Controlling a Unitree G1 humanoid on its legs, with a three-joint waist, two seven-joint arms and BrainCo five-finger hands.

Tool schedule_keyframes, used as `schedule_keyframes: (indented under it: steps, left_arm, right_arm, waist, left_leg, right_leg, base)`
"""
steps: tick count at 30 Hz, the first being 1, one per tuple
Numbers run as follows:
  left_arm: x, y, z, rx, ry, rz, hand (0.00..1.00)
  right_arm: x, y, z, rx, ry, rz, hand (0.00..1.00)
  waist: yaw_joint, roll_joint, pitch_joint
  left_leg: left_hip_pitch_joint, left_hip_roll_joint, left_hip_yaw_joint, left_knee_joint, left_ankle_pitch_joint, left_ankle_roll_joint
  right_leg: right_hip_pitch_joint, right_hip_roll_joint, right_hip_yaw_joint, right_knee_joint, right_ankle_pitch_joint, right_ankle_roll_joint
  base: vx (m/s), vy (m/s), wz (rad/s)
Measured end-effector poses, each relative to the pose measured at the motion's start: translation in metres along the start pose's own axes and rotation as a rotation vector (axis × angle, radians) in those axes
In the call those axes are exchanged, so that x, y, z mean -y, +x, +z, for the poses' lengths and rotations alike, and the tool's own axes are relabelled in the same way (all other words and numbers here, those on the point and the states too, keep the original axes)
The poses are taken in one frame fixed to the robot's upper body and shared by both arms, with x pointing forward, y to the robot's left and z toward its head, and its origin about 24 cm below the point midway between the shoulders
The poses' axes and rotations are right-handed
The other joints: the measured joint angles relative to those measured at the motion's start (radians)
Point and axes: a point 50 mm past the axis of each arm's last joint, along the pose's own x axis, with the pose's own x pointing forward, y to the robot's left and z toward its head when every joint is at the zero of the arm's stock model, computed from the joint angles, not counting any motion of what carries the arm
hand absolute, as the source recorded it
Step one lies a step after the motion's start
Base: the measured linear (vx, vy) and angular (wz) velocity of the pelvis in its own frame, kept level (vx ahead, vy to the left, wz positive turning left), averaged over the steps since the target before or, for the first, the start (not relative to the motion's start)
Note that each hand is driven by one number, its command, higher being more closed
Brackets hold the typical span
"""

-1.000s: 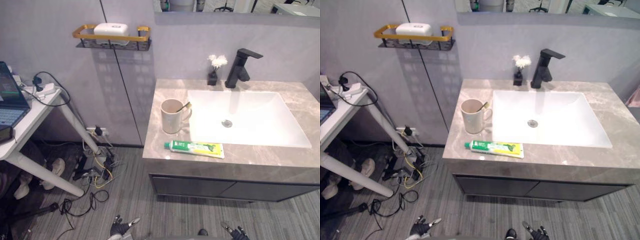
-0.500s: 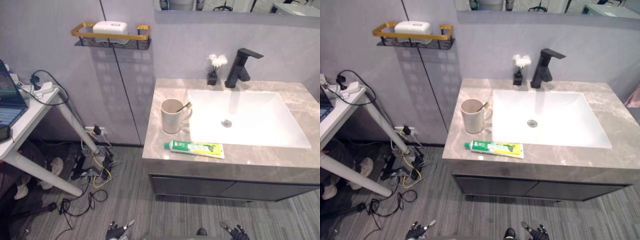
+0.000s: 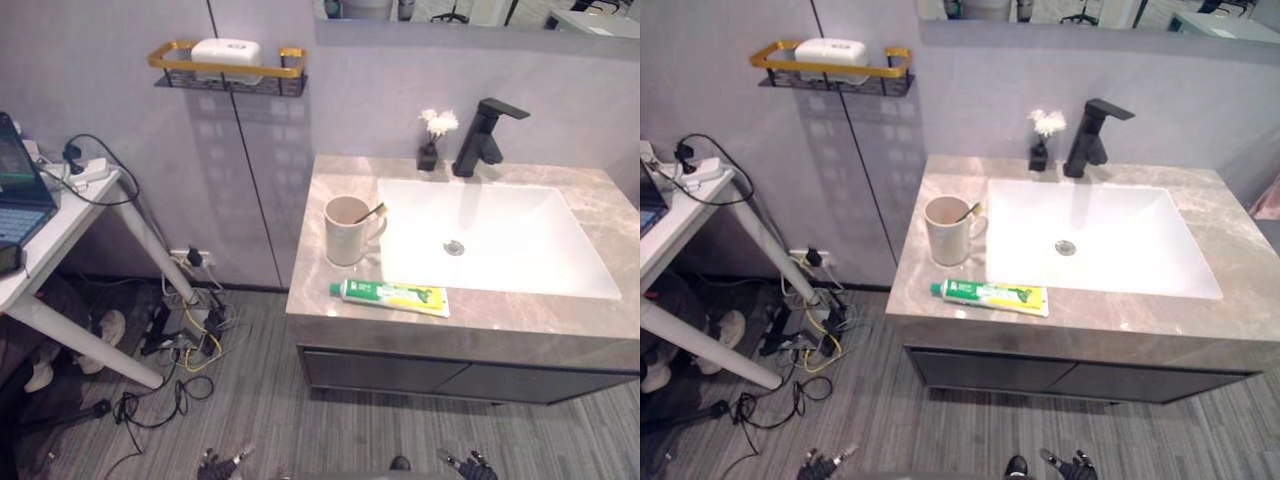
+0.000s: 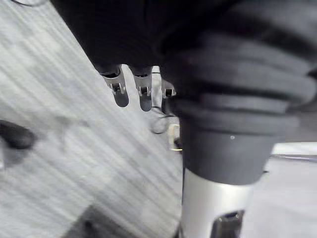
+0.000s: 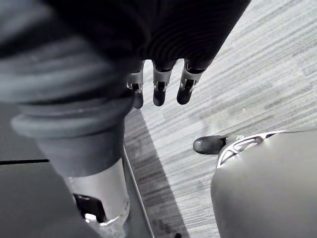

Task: Organize washtable

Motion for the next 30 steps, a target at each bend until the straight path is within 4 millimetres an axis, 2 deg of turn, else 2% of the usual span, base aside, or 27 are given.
schedule_keyframes:
  steps: [1, 2, 4, 5, 6, 7, 8, 9, 10, 11, 12, 13, 15, 18, 20, 22, 23, 25, 27, 30]
  left_arm:
    - [-0.002, 0.000, 0.013, 0.062, -0.010, 0.005, 0.00]
    - [-0.009, -0.003, 0.049, 0.232, -0.053, 0.029, 0.00]
    - [-0.018, -0.011, 0.084, 0.400, -0.092, 0.072, 0.00]
    - [-0.028, -0.020, 0.110, 0.521, -0.101, 0.113, 0.00]
    - [-0.036, -0.034, 0.137, 0.655, -0.100, 0.155, 0.00]
    - [-0.040, -0.042, 0.150, 0.724, -0.088, 0.177, 0.00]
    - [-0.044, -0.061, 0.175, 0.867, -0.079, 0.205, 0.00]
    - [-0.046, -0.080, 0.196, 0.996, -0.073, 0.230, 0.00]
    - [-0.045, -0.089, 0.205, 1.056, -0.072, 0.233, 0.00]
    - [-0.044, -0.107, 0.218, 1.166, -0.061, 0.239, 0.00]
    - [-0.040, -0.122, 0.230, 1.262, -0.062, 0.233, 0.00]
    - [-0.037, -0.131, 0.238, 1.328, -0.067, 0.230, 0.00]
    - [-0.032, -0.147, 0.253, 1.449, -0.094, 0.210, 0.00]
    - [-0.026, -0.166, 0.269, 1.592, -0.124, 0.173, 0.00]
    - [-0.016, -0.177, 0.273, 1.654, -0.141, 0.101, 0.00]
    - [-0.008, -0.181, 0.275, 1.676, -0.145, 0.023, 0.00]
    - [-0.002, -0.181, 0.276, 1.674, -0.149, -0.034, 0.00]
    - [0.008, -0.180, 0.275, 1.660, -0.157, -0.113, 0.00]
    - [0.023, -0.180, 0.274, 1.632, -0.181, -0.236, 0.00]
    - [0.034, -0.179, 0.272, 1.602, -0.181, -0.328, 0.00]
  right_arm:
    - [-0.001, 0.000, 0.001, 0.003, -0.009, 0.005, 0.00]
    - [-0.004, 0.000, 0.001, 0.006, -0.037, 0.019, 0.00]
    - [-0.011, 0.000, 0.004, 0.018, -0.078, 0.047, 0.00]
    - [-0.020, 0.000, 0.006, 0.023, -0.100, 0.073, 0.00]
    - [-0.023, 0.002, 0.012, 0.042, -0.128, 0.088, 0.00]
    - [-0.026, 0.002, 0.014, 0.047, -0.136, 0.095, 0.00]
    - [-0.030, 0.003, 0.019, 0.059, -0.154, 0.109, 0.00]
    - [-0.034, 0.004, 0.022, 0.068, -0.165, 0.119, 0.00]
    - [-0.035, 0.004, 0.024, 0.068, -0.167, 0.124, 0.00]
    - [-0.037, 0.006, 0.027, 0.063, -0.170, 0.128, 0.00]
    - [-0.034, 0.007, 0.026, 0.044, -0.179, 0.121, 0.00]
    - [-0.033, 0.008, 0.029, 0.046, -0.187, 0.119, 0.00]
    - [-0.027, 0.011, 0.032, 0.038, -0.206, 0.113, 0.00]
    - [-0.018, 0.012, 0.037, 0.039, -0.234, 0.097, 0.00]
    - [-0.004, 0.014, 0.042, 0.037, -0.269, 0.065, 0.00]
    - [-0.004, 0.015, 0.044, 0.039, -0.287, 0.067, 0.00]
    - [-0.006, 0.015, 0.045, 0.040, -0.311, 0.077, 0.00]
    - [-0.008, 0.014, 0.039, 0.025, -0.311, 0.086, 0.00]
    - [-0.008, 0.013, 0.028, -0.017, -0.303, 0.086, 0.00]
    - [-0.009, 0.012, 0.026, -0.030, -0.310, 0.101, 0.00]
  waist:
    - [0.009, 0.000, 0.000]
    - [0.039, 0.001, -0.012]
    - [0.064, 0.006, -0.012]
    - [0.074, 0.017, -0.013]
    - [0.075, 0.021, -0.019]
    - [0.083, 0.028, -0.024]
    - [0.101, 0.041, -0.032]
    - [0.103, 0.062, -0.039]
    - [0.103, 0.072, -0.045]
    - [0.103, 0.088, -0.053]
    - [0.102, 0.111, -0.064]
    - [0.101, 0.122, -0.069]
    - [0.097, 0.125, -0.071]
    - [0.095, 0.124, -0.069]
    - [0.093, 0.122, -0.068]
    - [0.085, 0.119, -0.068]
    - [0.070, 0.117, -0.064]
    - [0.065, 0.101, -0.051]
    - [0.058, 0.112, -0.048]
    - [0.042, 0.128, -0.025]
  left_leg:
    - [-0.001, 0.004, 0.007, 0.001, 0.000, 0.000]
    - [-0.013, 0.013, 0.025, 0.003, 0.006, -0.010]
    - [-0.014, 0.023, 0.054, 0.014, 0.009, -0.016]
    - [-0.018, 0.037, 0.075, 0.045, 0.010, -0.016]
    - [-0.024, 0.051, 0.087, 0.087, 0.010, -0.016]
    - [-0.028, 0.058, 0.099, 0.110, 0.010, -0.016]
    - [-0.034, 0.076, 0.124, 0.164, 0.009, -0.016]
    - [-0.048, 0.093, 0.132, 0.218, 0.009, -0.016]
    - [-0.054, 0.102, 0.132, 0.241, 0.009, -0.015]
    - [-0.061, 0.115, 0.138, 0.275, 0.009, -0.015]
    - [-0.063, 0.127, 0.144, 0.305, 0.011, -0.013]
    - [-0.074, 0.134, 0.144, 0.328, 0.018, -0.002]
    - [-0.100, 0.141, 0.127, 0.395, 0.044, 0.026]
    - [-0.139, 0.134, 0.027, 0.469, 0.073, 0.030]
    - [-0.123, 0.087, -0.062, 0.437, 0.073, 0.032]
    - [-0.095, 0.048, -0.103, 0.369, 0.075, 0.030]
    - [-0.095, 0.032, -0.126, 0.350, 0.075, 0.029]
    - [-0.086, 0.016, -0.143, 0.328, 0.072, 0.025]
    - [-0.050, 0.006, -0.159, 0.260, 0.044, -0.010]
    - [-0.024, -0.007, -0.159, 0.201, 0.009, 0.005]
  right_leg:
    - [-0.004, 0.002, 0.000, 0.000, 0.000, 0.000]
    - [-0.021, 0.003, -0.042, 0.000, -0.013, -0.017]
    - [-0.023, -0.001, -0.106, 0.001, -0.003, -0.016]
    - [-0.022, 0.007, -0.098, 0.001, 0.001, -0.013]
    - [-0.012, 0.012, -0.096, 0.001, 0.000, -0.015]
    - [-0.012, 0.015, -0.091, 0.001, -0.002, -0.017]
    - [-0.010, 0.024, -0.071, 0.001, -0.005, -0.021]
    - [-0.007, 0.030, -0.062, 0.001, -0.010, -0.028]
    - [-0.005, 0.034, -0.054, 0.001, -0.012, -0.032]
    - [0.001, 0.045, -0.040, 0.002, -0.016, -0.038]
    - [0.007, 0.055, -0.025, 0.005, -0.020, -0.044]
    - [0.009, 0.058, -0.014, 0.005, -0.023, -0.048]
    - [0.009, 0.057, 0.012, 0.006, -0.026, -0.054]
    - [0.009, 0.054, 0.046, 0.006, -0.028, -0.063]
    - [0.003, 0.044, 0.072, 0.006, -0.018, -0.071]
    - [-0.008, 0.042, 0.077, 0.006, -0.008, -0.060]
    - [-0.014, 0.031, 0.078, 0.006, -0.001, -0.053]
    - [-0.015, 0.019, 0.076, 0.007, 0.007, -0.048]
    - [-0.016, 0.012, 0.066, 0.007, 0.018, -0.043]
    - [-0.052, 0.005, 0.065, 0.059, 0.021, -0.040]
  base:
    - [-0.01, -0.049, -0.22]
    - [0.00, -0.069, -0.26]
    - [0.02, -0.095, -0.37]
    - [0.03, -0.145, -0.35]
    - [0.02, -0.128, -0.29]
    - [0.05, -0.130, -0.41]
    - [0.06, -0.124, -0.51]
    - [0.08, -0.150, -0.48]
    - [0.10, -0.119, -0.36]
    - [0.13, -0.098, -0.34]
    - [0.15, -0.105, -0.41]
    - [0.10, -0.081, -0.34]
    - [0.05, -0.089, -0.30]
    - [0.03, -0.055, -0.34]
    - [0.03, 0.045, -0.38]
    - [0.01, 0.072, -0.14]
    - [-0.01, 0.069, -0.03]
    - [-0.03, 0.088, 0.06]
    - [-0.02, 0.157, 0.12]
    - [-0.06, 0.167, 0.04]
